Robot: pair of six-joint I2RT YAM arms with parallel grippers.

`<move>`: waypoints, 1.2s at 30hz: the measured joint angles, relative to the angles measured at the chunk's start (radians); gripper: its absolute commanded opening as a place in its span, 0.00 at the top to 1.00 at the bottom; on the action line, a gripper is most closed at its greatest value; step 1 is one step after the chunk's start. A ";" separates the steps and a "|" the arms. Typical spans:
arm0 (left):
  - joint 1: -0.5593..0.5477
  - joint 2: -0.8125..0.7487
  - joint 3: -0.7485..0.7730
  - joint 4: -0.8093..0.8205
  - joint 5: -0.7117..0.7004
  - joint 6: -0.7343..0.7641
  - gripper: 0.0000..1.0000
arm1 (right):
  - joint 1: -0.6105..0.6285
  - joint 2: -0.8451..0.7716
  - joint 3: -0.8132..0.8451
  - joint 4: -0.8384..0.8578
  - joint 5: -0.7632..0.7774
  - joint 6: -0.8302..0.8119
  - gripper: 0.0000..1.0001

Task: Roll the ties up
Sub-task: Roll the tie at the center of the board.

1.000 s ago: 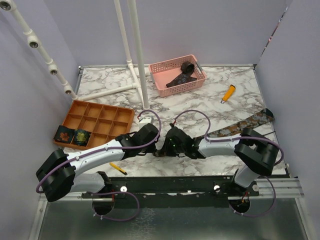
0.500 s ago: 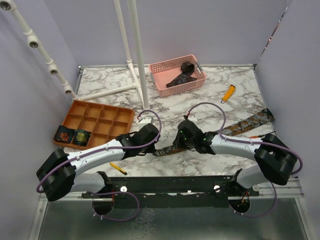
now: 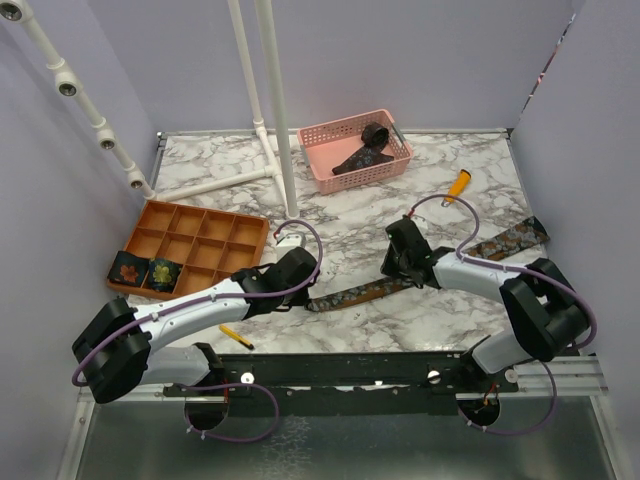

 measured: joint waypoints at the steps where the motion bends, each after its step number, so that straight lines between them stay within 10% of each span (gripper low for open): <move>1: 0.000 -0.002 0.000 0.000 0.000 0.000 1.00 | 0.000 0.000 -0.006 0.011 0.000 0.011 0.95; 15: -0.003 -0.005 0.000 0.000 -0.001 0.023 1.00 | -0.005 -0.177 -0.305 0.255 -0.097 0.341 0.95; 36: -0.180 0.221 0.227 -0.082 -0.127 0.034 1.00 | -0.005 -0.182 -0.201 0.061 -0.114 0.239 0.94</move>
